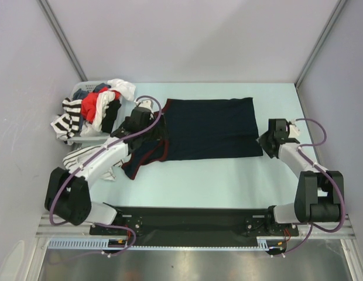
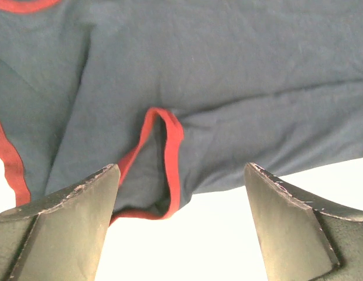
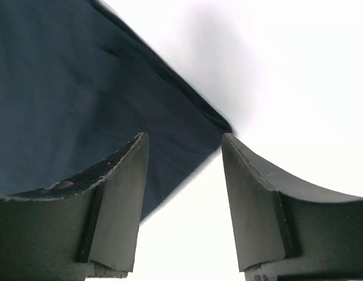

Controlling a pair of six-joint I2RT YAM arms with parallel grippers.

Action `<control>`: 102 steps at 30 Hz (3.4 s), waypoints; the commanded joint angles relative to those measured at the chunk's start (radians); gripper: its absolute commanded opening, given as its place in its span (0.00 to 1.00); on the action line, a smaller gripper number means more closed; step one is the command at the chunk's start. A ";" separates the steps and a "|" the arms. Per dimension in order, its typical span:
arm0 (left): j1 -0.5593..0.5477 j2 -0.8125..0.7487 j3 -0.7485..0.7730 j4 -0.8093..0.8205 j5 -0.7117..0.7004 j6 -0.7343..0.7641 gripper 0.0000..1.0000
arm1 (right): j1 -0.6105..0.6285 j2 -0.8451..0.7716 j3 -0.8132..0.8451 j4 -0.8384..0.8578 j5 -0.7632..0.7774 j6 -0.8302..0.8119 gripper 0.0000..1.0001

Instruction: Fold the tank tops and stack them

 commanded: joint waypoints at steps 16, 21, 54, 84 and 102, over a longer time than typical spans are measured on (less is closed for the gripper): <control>-0.073 -0.251 -0.167 0.013 0.000 -0.018 0.92 | -0.003 0.002 -0.154 0.170 -0.039 0.141 0.58; -0.073 -0.325 -0.205 -0.002 0.006 -0.031 0.92 | -0.035 0.091 -0.119 0.156 0.006 0.164 0.38; 0.003 -0.463 -0.368 -0.007 0.004 -0.160 0.95 | -0.131 -0.172 -0.031 0.042 -0.055 -0.261 0.84; 0.608 -0.768 -0.172 -0.300 0.253 -0.027 1.00 | 1.258 0.550 0.634 0.068 0.013 -0.751 0.66; 0.616 -0.790 -0.078 -0.363 0.138 0.021 1.00 | 1.410 0.763 0.793 -0.018 0.380 -0.775 0.44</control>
